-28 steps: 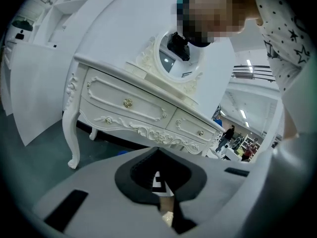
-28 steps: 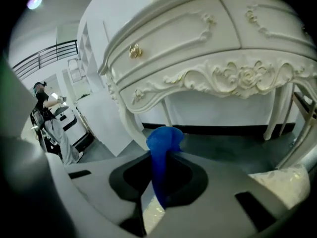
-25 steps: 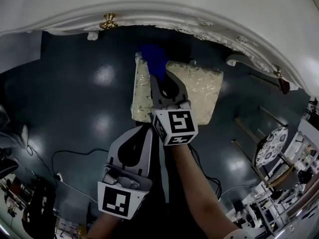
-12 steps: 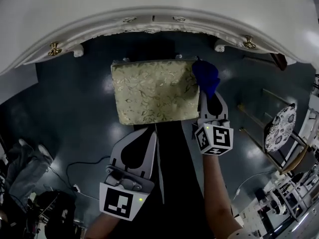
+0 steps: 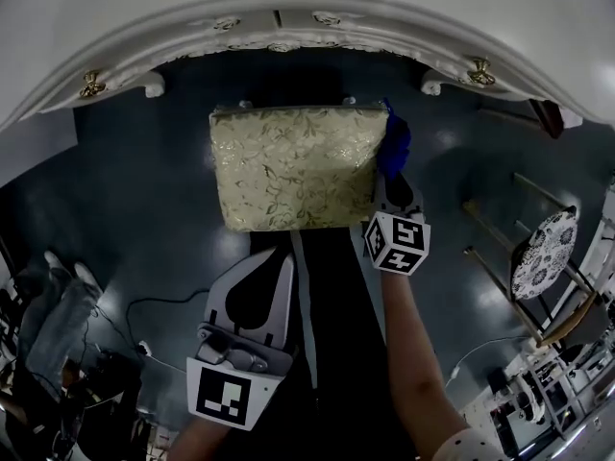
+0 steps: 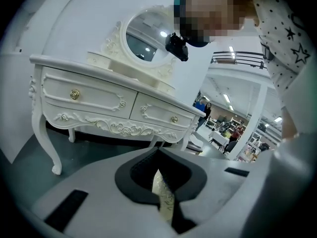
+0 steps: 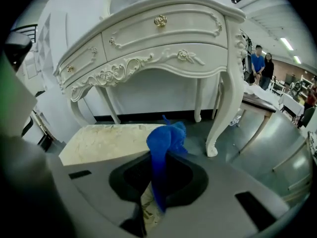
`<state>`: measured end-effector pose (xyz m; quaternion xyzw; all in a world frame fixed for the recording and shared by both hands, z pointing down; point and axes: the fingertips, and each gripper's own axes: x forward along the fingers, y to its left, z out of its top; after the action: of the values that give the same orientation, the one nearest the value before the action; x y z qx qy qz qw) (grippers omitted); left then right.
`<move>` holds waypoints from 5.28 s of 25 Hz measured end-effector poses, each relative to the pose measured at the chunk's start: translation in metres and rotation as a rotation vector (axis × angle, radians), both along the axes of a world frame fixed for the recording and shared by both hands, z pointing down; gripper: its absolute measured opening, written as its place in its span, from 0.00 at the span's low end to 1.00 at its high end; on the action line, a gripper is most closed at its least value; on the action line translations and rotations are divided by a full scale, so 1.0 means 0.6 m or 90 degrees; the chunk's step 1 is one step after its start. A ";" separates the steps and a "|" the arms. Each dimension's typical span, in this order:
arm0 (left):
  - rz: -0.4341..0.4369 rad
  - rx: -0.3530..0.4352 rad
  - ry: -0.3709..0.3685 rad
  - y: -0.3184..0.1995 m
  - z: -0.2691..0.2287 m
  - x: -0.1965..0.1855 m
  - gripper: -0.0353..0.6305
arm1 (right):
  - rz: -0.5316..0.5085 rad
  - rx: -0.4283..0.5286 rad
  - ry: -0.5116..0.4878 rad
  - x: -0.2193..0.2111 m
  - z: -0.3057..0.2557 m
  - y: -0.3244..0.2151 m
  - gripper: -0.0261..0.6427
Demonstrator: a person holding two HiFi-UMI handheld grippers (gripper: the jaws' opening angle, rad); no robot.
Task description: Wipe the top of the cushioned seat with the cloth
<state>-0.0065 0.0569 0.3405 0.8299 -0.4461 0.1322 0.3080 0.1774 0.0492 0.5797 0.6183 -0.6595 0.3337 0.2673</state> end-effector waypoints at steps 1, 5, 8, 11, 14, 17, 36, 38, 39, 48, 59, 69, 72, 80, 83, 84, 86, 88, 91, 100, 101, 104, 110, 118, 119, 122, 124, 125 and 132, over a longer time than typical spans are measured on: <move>-0.006 0.000 -0.003 0.000 0.001 -0.003 0.07 | -0.002 -0.002 -0.001 -0.002 0.003 0.000 0.13; -0.029 -0.003 -0.010 -0.003 0.008 -0.014 0.07 | -0.001 -0.003 -0.002 -0.008 0.010 0.000 0.13; -0.033 -0.003 -0.010 -0.003 0.009 -0.015 0.07 | 0.006 -0.002 -0.003 -0.009 0.011 -0.001 0.13; -0.032 -0.005 -0.008 0.001 0.007 -0.013 0.07 | 0.011 -0.003 -0.004 -0.010 0.008 -0.002 0.13; -0.033 -0.006 -0.006 0.003 0.005 -0.015 0.07 | 0.016 -0.004 -0.004 -0.013 0.005 -0.003 0.13; -0.035 -0.008 -0.005 0.007 0.006 -0.019 0.07 | 0.020 -0.006 -0.002 -0.019 0.004 -0.004 0.13; -0.051 -0.014 0.007 0.005 0.009 -0.056 0.07 | -0.020 -0.008 -0.005 -0.094 -0.005 -0.004 0.13; -0.054 -0.015 0.008 0.006 0.009 -0.061 0.07 | -0.032 -0.009 -0.006 -0.108 -0.005 -0.004 0.13; -0.055 -0.015 0.008 0.006 0.010 -0.063 0.07 | -0.039 -0.010 -0.007 -0.115 -0.006 -0.004 0.13; -0.061 -0.019 0.013 0.010 0.012 -0.083 0.07 | -0.045 -0.010 -0.011 -0.149 -0.006 -0.002 0.13; -0.077 -0.020 0.019 0.015 0.017 -0.121 0.07 | -0.055 -0.008 -0.017 -0.203 -0.006 -0.001 0.13; -0.080 -0.022 0.021 0.016 0.017 -0.137 0.07 | -0.060 -0.007 -0.029 -0.245 -0.008 0.000 0.13; -0.083 -0.021 0.022 0.016 0.017 -0.140 0.07 | -0.061 -0.008 -0.033 -0.257 -0.009 -0.001 0.13; -0.088 -0.023 0.022 0.016 0.017 -0.154 0.07 | -0.065 -0.008 -0.041 -0.290 -0.010 -0.002 0.13; -0.091 -0.023 0.022 0.017 0.018 -0.160 0.07 | -0.070 -0.009 -0.045 -0.306 -0.010 -0.002 0.13; -0.092 -0.023 0.022 0.017 0.018 -0.163 0.07 | -0.073 -0.009 -0.047 -0.312 -0.010 -0.002 0.13; -0.093 -0.022 0.022 0.018 0.017 -0.167 0.07 | -0.080 -0.009 -0.050 -0.326 -0.010 -0.002 0.13; -0.094 -0.020 0.023 0.018 0.016 -0.171 0.07 | -0.088 -0.009 -0.053 -0.340 -0.011 -0.001 0.13; -0.096 -0.017 0.024 0.018 0.013 -0.177 0.07 | -0.098 -0.010 -0.060 -0.364 -0.011 -0.001 0.13; -0.104 -0.008 0.026 0.018 0.006 -0.191 0.07 | -0.148 -0.009 -0.086 -0.442 -0.016 0.004 0.13; -0.105 -0.007 0.026 0.018 0.006 -0.192 0.07 | -0.150 -0.010 -0.093 -0.450 -0.018 0.004 0.13; -0.112 -0.003 0.025 0.017 0.002 -0.195 0.07 | -0.178 -0.011 -0.112 -0.483 -0.021 0.007 0.13; -0.121 0.005 0.020 0.019 -0.006 -0.201 0.07 | -0.284 -0.032 -0.133 -0.552 -0.016 0.030 0.13; -0.122 0.027 0.019 0.009 -0.008 -0.194 0.07 | -0.382 -0.085 -0.172 -0.626 -0.010 0.059 0.13; -0.118 0.025 0.021 0.008 -0.008 -0.189 0.07 | -0.384 -0.092 -0.178 -0.627 -0.009 0.059 0.13; -0.106 0.011 0.029 0.012 -0.008 -0.172 0.07 | -0.382 -0.106 -0.200 -0.623 -0.009 0.057 0.13; -0.095 0.019 0.021 0.007 -0.009 -0.168 0.07 | -0.376 -0.105 -0.222 -0.621 -0.014 0.053 0.13; -0.090 0.028 0.017 0.003 -0.012 -0.167 0.07 | -0.369 -0.102 -0.233 -0.617 -0.019 0.050 0.13; -0.048 0.055 0.017 -0.024 -0.039 -0.125 0.07 | -0.293 -0.041 -0.276 -0.547 -0.078 0.015 0.13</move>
<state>-0.0818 0.0427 0.3173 0.8268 -0.4778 0.0901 0.2830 -0.1507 0.0579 0.5326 0.3588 -0.8128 0.4089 0.2085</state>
